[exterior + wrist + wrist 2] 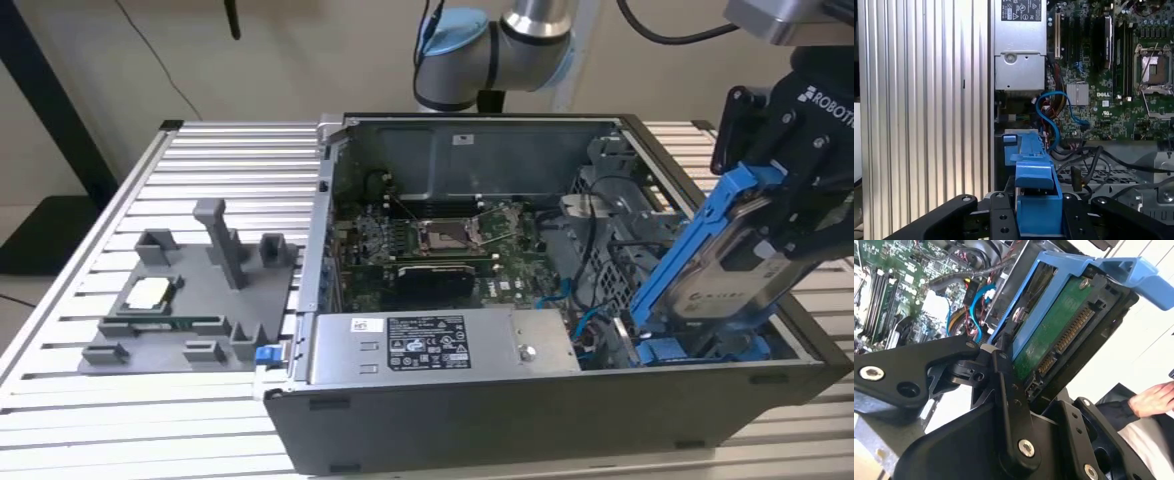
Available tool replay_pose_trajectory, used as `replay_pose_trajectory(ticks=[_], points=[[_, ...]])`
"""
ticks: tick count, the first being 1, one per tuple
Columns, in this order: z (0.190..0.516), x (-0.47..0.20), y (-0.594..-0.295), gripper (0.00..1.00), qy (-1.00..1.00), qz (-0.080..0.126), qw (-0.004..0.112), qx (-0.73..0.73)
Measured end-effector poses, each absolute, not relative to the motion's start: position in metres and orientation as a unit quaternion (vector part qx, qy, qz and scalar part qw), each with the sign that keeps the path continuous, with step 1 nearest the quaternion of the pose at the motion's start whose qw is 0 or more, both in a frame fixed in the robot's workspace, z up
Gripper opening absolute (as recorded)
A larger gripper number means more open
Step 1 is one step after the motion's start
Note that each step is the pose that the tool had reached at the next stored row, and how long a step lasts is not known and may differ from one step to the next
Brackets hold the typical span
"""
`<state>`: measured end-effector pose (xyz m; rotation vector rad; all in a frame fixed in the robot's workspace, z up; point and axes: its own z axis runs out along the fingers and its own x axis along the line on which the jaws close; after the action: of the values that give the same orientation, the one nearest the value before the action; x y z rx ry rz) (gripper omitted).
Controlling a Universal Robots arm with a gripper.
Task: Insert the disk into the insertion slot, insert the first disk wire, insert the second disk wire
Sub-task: 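Insert the disk into the insertion slot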
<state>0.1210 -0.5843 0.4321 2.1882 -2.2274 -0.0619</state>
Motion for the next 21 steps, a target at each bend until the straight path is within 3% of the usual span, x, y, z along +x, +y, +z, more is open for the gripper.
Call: replay_pose_trajectory(ticks=[7, 21], points=[[0.427, 0.123, -0.583, 0.33, -0.713, -0.030, -0.001, 0.701], [0.413, 0.125, -0.583, 0.33, -0.713, -0.029, -0.001, 0.700]])
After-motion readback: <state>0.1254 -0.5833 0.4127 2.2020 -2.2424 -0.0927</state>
